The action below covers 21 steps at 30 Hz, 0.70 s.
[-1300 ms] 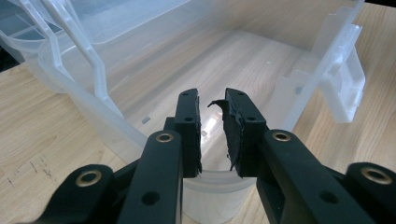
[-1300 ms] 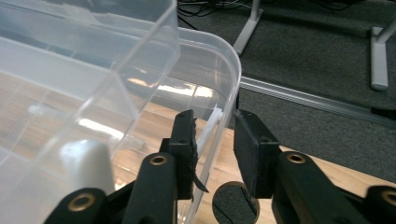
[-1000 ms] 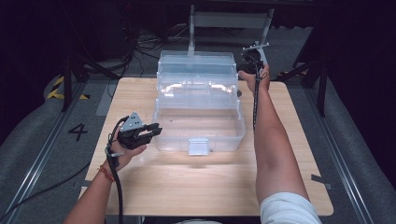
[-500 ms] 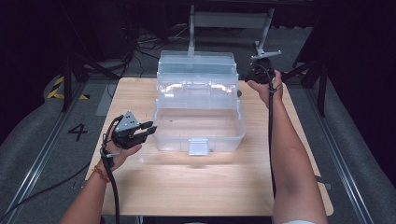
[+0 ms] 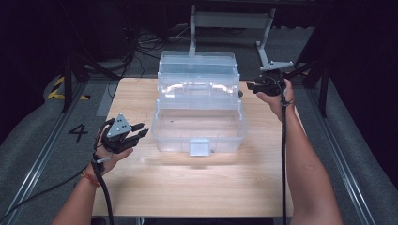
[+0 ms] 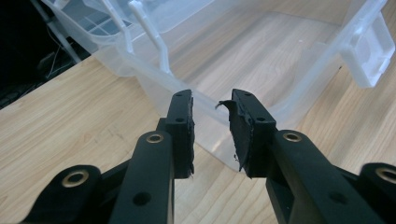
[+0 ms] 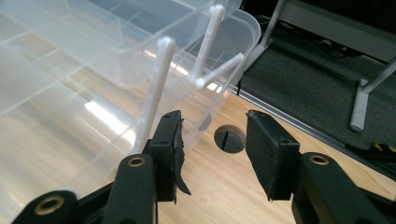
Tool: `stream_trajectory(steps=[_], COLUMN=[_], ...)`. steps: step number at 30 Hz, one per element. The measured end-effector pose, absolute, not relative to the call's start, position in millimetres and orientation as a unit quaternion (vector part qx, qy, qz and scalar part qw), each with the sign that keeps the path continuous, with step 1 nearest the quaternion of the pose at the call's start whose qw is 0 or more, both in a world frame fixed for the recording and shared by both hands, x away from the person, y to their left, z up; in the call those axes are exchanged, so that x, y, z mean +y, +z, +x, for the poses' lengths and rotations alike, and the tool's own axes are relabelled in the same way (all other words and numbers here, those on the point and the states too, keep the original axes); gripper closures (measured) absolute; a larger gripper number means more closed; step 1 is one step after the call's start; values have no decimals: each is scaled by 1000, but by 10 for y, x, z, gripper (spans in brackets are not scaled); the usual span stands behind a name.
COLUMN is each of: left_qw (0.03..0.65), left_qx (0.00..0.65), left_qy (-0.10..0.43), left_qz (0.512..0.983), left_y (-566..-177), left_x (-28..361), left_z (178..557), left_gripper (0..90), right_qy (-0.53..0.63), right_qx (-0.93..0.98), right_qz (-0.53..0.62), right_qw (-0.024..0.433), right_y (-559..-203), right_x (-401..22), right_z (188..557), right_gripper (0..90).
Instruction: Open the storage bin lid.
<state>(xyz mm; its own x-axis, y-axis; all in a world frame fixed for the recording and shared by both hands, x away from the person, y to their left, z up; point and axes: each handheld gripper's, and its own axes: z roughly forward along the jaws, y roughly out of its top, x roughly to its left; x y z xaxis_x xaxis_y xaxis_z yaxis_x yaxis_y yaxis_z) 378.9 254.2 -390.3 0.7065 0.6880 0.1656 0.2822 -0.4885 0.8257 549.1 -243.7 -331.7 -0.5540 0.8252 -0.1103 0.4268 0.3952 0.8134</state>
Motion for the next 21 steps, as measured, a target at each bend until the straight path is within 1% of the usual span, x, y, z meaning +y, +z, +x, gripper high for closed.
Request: stream_trajectory(steps=[5, 8, 12, 17, 21], left_qw=[408, 401, 376, 365, 348], left_qx=[298, 300, 294, 300, 299], left_qy=[243, 246, 254, 249, 242], left_qz=[828, 830, 841, 845, 855], left_y=[-3917, -3943, -3994, -4040, -4095], left_x=[2594, 2596, 2614, 2641, 2664], left_z=[3735, 3704, 3657, 3623, 3612], left_gripper=[685, 644, 610, 574, 550], right_qy=[383, 387, 390, 389, 386], right_qx=[801, 804, 808, 813, 815], right_qz=[380, 370, 358, 347, 345], right_qw=[260, 260, 259, 261, 259], right_y=[-3387, -3427, -3485, -3530, -3585], right_x=[-2504, -2543, -2568, -2603, -2641], right_z=[5310, 5188, 5074, 4958, 4862], right_gripper=[564, 554, 542, 520, 474])
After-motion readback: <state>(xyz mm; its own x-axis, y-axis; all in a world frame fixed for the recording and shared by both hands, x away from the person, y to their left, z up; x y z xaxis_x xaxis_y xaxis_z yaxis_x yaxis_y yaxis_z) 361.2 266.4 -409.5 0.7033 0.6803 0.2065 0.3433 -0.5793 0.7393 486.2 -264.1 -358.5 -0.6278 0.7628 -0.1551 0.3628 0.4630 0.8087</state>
